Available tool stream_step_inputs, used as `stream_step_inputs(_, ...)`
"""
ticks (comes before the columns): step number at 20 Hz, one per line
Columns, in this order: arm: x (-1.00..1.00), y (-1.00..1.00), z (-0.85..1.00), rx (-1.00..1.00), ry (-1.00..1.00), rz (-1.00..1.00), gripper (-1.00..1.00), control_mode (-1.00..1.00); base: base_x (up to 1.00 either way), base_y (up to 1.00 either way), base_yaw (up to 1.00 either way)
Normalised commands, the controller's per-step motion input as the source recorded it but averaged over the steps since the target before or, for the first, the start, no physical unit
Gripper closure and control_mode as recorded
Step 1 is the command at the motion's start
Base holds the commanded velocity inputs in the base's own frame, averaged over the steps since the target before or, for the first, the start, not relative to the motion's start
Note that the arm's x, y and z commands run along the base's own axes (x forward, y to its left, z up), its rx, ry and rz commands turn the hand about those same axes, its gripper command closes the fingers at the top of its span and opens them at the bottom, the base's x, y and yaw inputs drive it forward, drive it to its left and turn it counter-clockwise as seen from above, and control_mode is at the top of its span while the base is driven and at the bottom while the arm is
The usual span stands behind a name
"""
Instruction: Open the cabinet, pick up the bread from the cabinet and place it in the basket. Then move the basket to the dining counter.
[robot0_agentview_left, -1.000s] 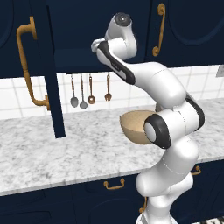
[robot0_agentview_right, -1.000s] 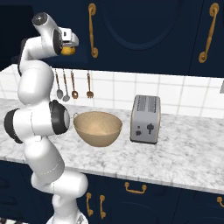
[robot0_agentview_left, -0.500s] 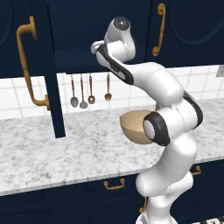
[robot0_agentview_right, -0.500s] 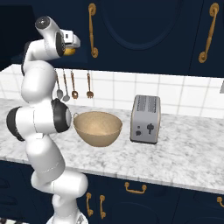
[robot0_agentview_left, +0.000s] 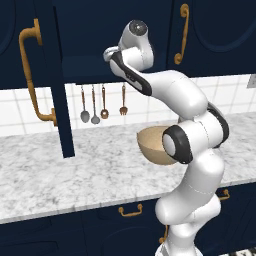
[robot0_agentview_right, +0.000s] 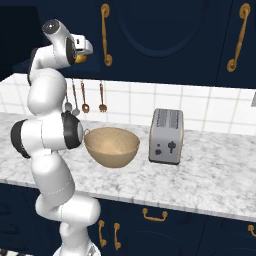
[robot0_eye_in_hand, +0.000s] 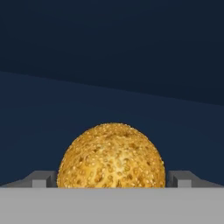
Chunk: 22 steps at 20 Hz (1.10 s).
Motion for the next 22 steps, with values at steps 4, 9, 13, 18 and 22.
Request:
stream_step_inputs(4, 0.0, 0.0, 0.0, 0.0, 0.0, 0.0, 1.0, -1.0, 0.0, 0.0, 0.0)
stream_step_inputs(9, -0.1, 0.0, 0.0, 0.0, -0.09, 0.0, 1.0, -1.0, 0.0, 0.0, 0.0)
stream_step_inputs(13, -0.62, 0.01, 0.0, 0.0, -0.18, -0.01, 1.0, -1.0, 0.0, 0.0, 0.0)
stream_step_inputs(18, -0.85, 0.02, 0.06, 0.0, -0.23, -0.03, 1.0, -1.0, 0.0, 0.0, 0.0)
stream_step_inputs(22, -1.0, 0.0, 0.42, 0.0, -0.05, 0.0, 1.0, -1.0, 0.0, 0.0, 0.0)
